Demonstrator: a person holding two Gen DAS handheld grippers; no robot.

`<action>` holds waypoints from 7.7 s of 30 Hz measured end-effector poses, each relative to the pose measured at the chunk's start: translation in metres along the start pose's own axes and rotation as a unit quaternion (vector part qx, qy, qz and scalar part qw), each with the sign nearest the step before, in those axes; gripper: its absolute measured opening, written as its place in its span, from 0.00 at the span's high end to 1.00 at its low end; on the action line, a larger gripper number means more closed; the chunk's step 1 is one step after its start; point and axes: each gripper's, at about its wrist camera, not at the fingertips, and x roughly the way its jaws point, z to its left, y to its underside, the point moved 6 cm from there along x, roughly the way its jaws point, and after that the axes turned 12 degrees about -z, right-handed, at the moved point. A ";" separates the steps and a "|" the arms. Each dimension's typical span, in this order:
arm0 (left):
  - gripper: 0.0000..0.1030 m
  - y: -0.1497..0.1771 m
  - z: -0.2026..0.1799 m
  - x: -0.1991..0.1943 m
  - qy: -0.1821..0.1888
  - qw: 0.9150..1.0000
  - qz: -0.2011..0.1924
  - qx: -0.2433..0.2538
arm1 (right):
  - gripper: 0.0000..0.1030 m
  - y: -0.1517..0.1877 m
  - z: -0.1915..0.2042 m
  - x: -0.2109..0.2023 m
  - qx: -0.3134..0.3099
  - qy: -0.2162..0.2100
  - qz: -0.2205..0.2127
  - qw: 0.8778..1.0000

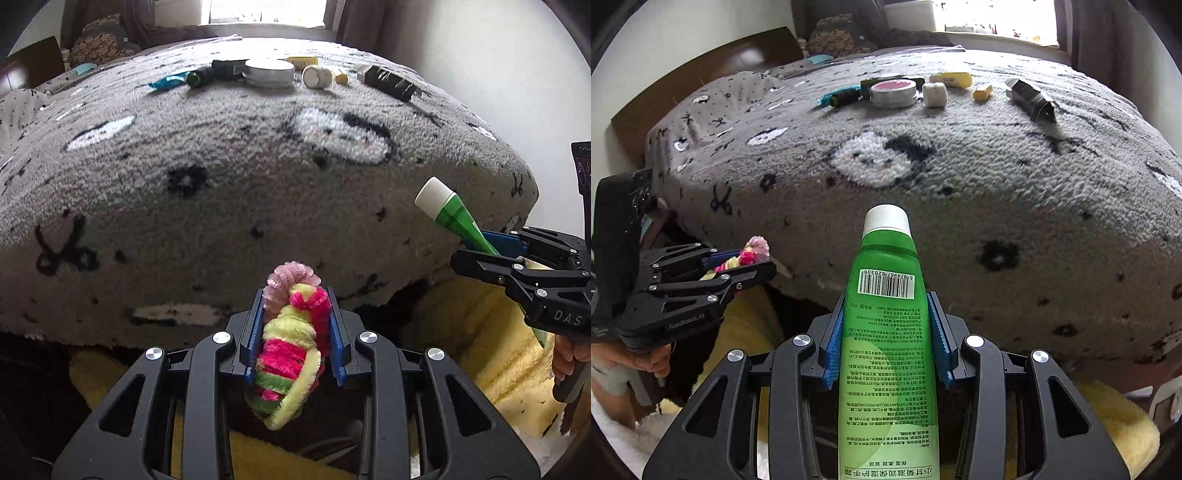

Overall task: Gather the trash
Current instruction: 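Lower the toy and green tube into the bin and open both grippers, then raise both open grippers back over the remaining items on the bed, then grasp the black thread spool with the left gripper while the right gripper grasps the white tape roll, then lower the black spool and white tape roll past the bed edge toward the bin, then open both grippers to drop the spool and tape roll into the bin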

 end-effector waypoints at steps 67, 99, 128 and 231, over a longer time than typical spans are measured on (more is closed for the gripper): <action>0.08 -0.016 0.028 -0.002 -0.043 0.999 0.025 0.011 | 0.07 -0.018 -0.052 0.017 0.088 0.072 0.006 0.994; 0.08 -0.149 0.070 0.079 -0.075 0.996 -0.033 0.021 | 0.32 -0.169 -0.068 0.109 0.012 0.061 -0.071 0.996; 0.76 -0.208 0.108 0.133 -0.067 0.997 -0.044 0.006 | 0.75 -0.179 -0.055 0.136 -0.024 0.055 -0.053 0.997; 0.28 0.098 0.021 0.058 0.002 0.986 0.166 -0.006 | 0.22 0.087 -0.016 0.081 0.053 0.037 0.139 0.988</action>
